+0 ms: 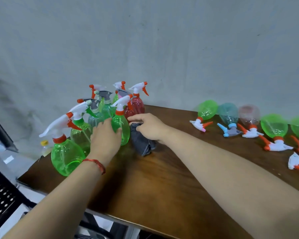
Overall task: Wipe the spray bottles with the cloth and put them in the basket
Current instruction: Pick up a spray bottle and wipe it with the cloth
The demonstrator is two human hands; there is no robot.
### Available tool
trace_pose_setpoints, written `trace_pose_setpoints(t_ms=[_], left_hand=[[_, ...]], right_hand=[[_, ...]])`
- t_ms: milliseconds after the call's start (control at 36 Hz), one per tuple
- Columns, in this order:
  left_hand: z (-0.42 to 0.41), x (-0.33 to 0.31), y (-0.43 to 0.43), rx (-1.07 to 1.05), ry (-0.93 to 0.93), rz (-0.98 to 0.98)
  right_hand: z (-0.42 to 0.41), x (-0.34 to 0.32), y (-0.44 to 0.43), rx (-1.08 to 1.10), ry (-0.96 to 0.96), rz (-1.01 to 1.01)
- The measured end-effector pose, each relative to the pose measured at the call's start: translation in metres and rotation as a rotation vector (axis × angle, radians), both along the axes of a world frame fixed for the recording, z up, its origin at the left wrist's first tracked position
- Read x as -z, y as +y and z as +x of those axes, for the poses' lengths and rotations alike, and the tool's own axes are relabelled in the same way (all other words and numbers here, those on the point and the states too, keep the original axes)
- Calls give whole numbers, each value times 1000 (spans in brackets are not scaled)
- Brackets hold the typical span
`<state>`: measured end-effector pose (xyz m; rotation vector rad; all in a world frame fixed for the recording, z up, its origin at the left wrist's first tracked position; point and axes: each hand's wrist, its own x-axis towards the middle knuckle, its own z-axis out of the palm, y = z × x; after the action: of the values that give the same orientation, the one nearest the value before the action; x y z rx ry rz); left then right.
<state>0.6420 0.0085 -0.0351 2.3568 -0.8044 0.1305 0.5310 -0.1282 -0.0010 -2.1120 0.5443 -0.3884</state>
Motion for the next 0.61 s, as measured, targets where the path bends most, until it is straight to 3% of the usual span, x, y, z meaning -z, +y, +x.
trace_pose_setpoints(t_ms=[250,389,500,611], left_hand=[[-11,15,5,1,105,-124],[-47,4,8,55,-26,-345],[-93,-12,-12,395,167,-335],[-136,-27,-42,573,456,-359]], right_hand=[[-41,0,-13,35,-116,141],[-77,4,-28,166,-270,431],[-115,1,-36,192,-374,583],[-168,-10,-33,156,-431,595]])
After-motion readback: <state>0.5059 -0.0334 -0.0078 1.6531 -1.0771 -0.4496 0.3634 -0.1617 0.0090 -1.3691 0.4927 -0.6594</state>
